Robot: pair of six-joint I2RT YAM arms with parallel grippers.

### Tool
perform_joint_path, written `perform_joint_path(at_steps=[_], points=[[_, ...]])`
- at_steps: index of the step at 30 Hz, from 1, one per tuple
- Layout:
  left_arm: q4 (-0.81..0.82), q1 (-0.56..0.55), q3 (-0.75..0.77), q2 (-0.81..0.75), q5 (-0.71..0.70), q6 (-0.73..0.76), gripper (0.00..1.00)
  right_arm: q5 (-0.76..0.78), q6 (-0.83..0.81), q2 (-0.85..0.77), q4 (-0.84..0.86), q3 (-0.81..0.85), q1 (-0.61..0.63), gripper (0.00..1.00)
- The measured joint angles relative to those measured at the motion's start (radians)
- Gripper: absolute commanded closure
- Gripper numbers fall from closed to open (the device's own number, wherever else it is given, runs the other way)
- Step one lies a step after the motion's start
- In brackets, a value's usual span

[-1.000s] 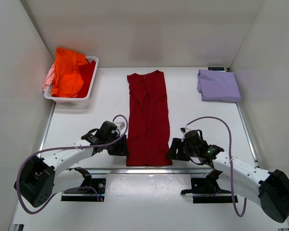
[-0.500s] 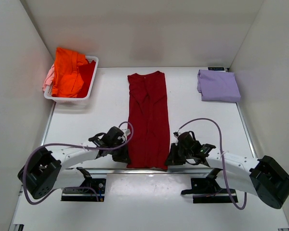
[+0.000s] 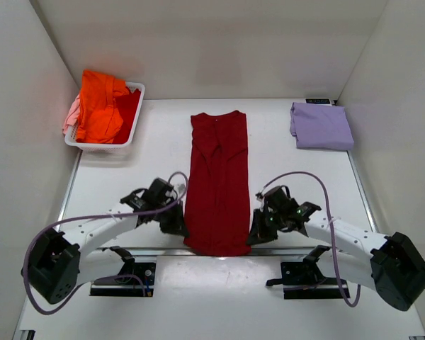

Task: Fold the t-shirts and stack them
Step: Grab the bottom of the folded rectangular tshirt with both arms, then fold the folded rectangular tshirt in 1/3 of the way

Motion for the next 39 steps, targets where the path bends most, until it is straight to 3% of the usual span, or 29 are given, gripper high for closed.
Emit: perform_joint_path(at_steps=[6,14,15,16,18,19,20,21,23,24,25,33,39], points=[[-0.027,0.218,0.315,0.199,0.093,0.098,1.00,-0.092,-0.148,0.165,-0.110,0.274,-0.229,1.00],[0.005,0.380,0.683,0.638,0.153,0.183,0.97,-0.142,-0.339,0.599,-0.156,0.707,-0.451,0.99],[0.022,0.396,0.719,0.690,0.154,0.184,0.81,-0.142,-0.356,0.665,-0.150,0.765,-0.468,0.85],[0.036,0.412,0.754,0.740,0.156,0.186,0.81,-0.140,-0.368,0.723,-0.157,0.820,-0.482,0.78],[0.072,0.443,0.820,0.831,0.166,0.169,0.82,-0.129,-0.397,0.849,-0.154,0.949,-0.510,0.73],[0.095,0.455,0.838,0.862,0.168,0.160,0.77,-0.124,-0.402,0.884,-0.145,0.984,-0.519,0.68],[0.119,0.468,0.848,0.886,0.170,0.146,0.59,-0.117,-0.407,0.910,-0.135,1.009,-0.528,0.55],[0.144,0.481,0.850,0.898,0.172,0.133,0.58,-0.106,-0.409,0.923,-0.127,1.023,-0.535,0.51],[0.203,0.502,0.834,0.898,0.183,0.095,0.53,-0.090,-0.416,0.922,-0.119,1.026,-0.548,0.49],[0.234,0.512,0.818,0.888,0.191,0.078,0.39,-0.081,-0.417,0.915,-0.117,1.025,-0.553,0.50],[0.269,0.520,0.796,0.875,0.198,0.067,0.37,-0.072,-0.418,0.905,-0.108,1.017,-0.555,0.50],[0.399,0.502,0.444,0.660,0.240,0.031,0.35,-0.044,-0.356,0.611,0.019,0.611,-0.496,0.49],[0.379,0.432,0.233,0.470,0.121,0.058,0.32,-0.072,-0.212,0.444,0.154,0.276,-0.385,0.44]])
